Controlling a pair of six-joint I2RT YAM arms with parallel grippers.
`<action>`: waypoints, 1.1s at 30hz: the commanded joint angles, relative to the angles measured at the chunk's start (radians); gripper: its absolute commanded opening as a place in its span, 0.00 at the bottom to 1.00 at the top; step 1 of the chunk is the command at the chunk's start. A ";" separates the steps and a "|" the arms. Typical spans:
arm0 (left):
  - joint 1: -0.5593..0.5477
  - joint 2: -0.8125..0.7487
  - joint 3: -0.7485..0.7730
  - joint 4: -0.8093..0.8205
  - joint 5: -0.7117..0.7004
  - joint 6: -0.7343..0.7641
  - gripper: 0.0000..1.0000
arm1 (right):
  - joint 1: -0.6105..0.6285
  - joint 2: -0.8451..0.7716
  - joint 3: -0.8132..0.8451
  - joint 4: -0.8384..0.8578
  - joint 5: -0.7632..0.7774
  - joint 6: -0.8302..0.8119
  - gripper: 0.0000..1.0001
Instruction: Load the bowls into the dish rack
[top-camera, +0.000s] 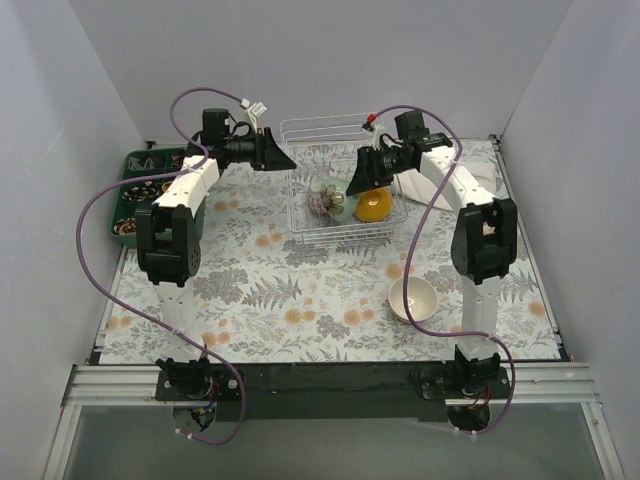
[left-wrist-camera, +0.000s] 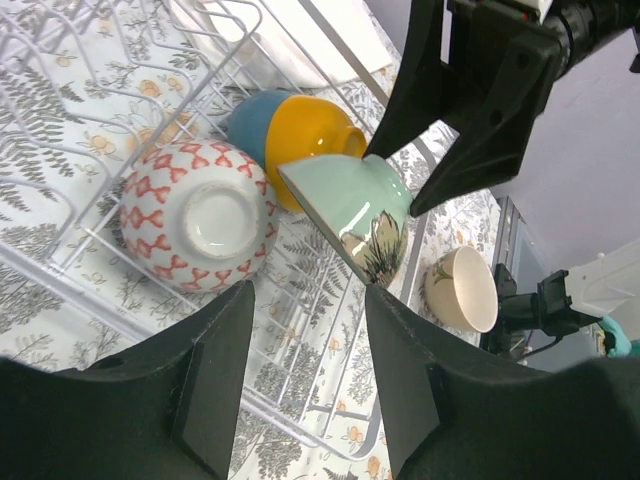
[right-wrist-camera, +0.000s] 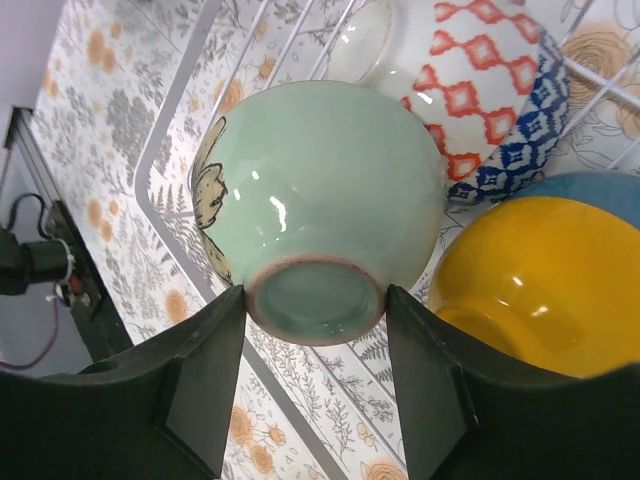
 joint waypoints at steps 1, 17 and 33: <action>0.018 -0.087 0.016 -0.030 -0.028 0.053 0.48 | 0.056 -0.014 0.054 -0.052 0.018 -0.092 0.39; 0.039 -0.113 -0.041 -0.031 -0.033 0.086 0.48 | 0.227 0.011 0.175 -0.221 0.206 -0.379 0.37; 0.039 -0.125 -0.051 -0.028 -0.027 0.086 0.49 | 0.332 0.060 0.221 -0.344 0.395 -0.559 0.36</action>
